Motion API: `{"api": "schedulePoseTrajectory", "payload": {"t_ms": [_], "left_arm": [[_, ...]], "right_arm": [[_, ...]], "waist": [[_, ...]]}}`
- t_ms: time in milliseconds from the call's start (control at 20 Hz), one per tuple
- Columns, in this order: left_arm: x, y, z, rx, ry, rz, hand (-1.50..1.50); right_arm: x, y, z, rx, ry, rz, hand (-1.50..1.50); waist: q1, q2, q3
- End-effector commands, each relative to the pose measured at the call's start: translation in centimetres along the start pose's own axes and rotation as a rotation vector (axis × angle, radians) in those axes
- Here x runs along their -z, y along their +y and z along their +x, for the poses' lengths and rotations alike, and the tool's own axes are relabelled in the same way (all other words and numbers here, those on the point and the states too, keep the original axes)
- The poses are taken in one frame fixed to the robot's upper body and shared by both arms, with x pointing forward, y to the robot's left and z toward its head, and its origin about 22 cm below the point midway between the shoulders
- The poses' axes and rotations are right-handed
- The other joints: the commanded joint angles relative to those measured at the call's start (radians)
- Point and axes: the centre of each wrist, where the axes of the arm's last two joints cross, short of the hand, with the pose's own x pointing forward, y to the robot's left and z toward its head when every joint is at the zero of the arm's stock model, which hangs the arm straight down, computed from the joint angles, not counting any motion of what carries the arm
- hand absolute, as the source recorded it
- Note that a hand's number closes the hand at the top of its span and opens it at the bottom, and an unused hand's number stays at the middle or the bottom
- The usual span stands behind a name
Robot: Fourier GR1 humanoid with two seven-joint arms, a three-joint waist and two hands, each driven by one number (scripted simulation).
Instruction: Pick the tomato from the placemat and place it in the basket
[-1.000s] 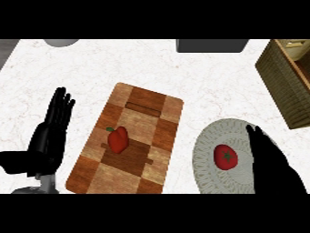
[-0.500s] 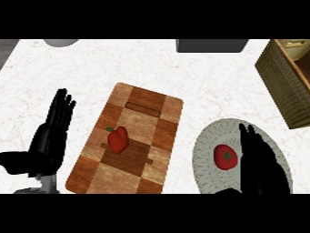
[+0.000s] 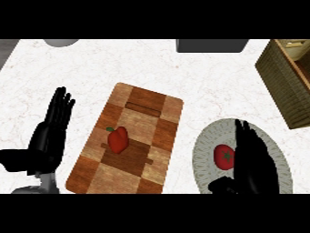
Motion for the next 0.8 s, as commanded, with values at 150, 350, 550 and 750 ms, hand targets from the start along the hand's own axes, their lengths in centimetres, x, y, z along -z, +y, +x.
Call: {"api": "schedulePoseTrajectory", "payload": {"t_ms": [150, 350, 550, 750], "left_arm": [[-0.3, 2.7, 0.0, 0.007, 0.012, 0.015, 0.0], [1.0, 1.7, 0.4, -0.009, 0.003, 0.012, 0.0], [0.3, 1.3, -1.7, 0.016, -0.011, 0.001, 0.0], [0.2, 0.0, 0.9, -0.002, -0.004, 0.004, 0.0]], "right_arm": [[0.8, 0.3, -1.3, -0.016, 0.054, 0.022, -1.5], [1.3, 1.2, -2.2, -0.001, 0.057, 0.039, -1.5], [2.6, 2.4, -0.9, 0.007, 0.061, 0.063, -1.5], [3.3, 4.7, -3.5, 0.011, 0.061, 0.065, -1.5]], "waist": [[0.0, 0.0, 0.0], [-0.002, 0.0, 0.0], [0.0, 0.001, 0.0], [0.0, 0.0, 0.0]]}}
